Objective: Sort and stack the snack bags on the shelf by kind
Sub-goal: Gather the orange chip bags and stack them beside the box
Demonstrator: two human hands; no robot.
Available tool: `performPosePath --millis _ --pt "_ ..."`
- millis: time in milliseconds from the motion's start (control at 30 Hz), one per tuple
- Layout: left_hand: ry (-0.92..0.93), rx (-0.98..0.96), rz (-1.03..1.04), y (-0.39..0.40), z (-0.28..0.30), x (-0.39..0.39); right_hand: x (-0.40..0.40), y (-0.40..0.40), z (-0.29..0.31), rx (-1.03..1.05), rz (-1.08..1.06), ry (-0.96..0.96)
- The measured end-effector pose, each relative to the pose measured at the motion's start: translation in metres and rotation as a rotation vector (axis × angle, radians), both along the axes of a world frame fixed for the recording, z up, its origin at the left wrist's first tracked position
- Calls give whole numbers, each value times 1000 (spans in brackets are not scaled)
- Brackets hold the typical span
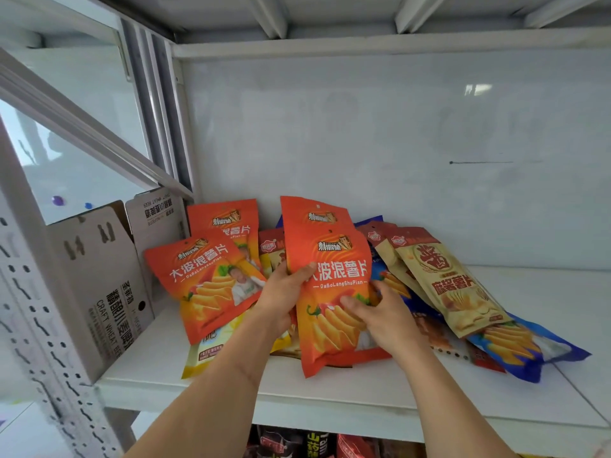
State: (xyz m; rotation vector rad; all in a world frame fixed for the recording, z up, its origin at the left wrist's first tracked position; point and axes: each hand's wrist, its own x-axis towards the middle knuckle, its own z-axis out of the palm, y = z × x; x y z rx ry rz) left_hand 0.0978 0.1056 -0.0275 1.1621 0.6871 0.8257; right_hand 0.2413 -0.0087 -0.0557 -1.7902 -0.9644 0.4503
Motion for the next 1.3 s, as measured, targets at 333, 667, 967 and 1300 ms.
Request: performPosePath --millis 333,667,967,1300 --pt "-45 10 -91 6 0 -1 7 13 16 234 28 361" --pt "10 59 -38 7 8 6 19 21 15 285 55 614" --pt "412 558 369 20 9 7 41 18 10 286 -18 578" --pt "774 823 784 37 3 -40 20 33 19 280 24 541"
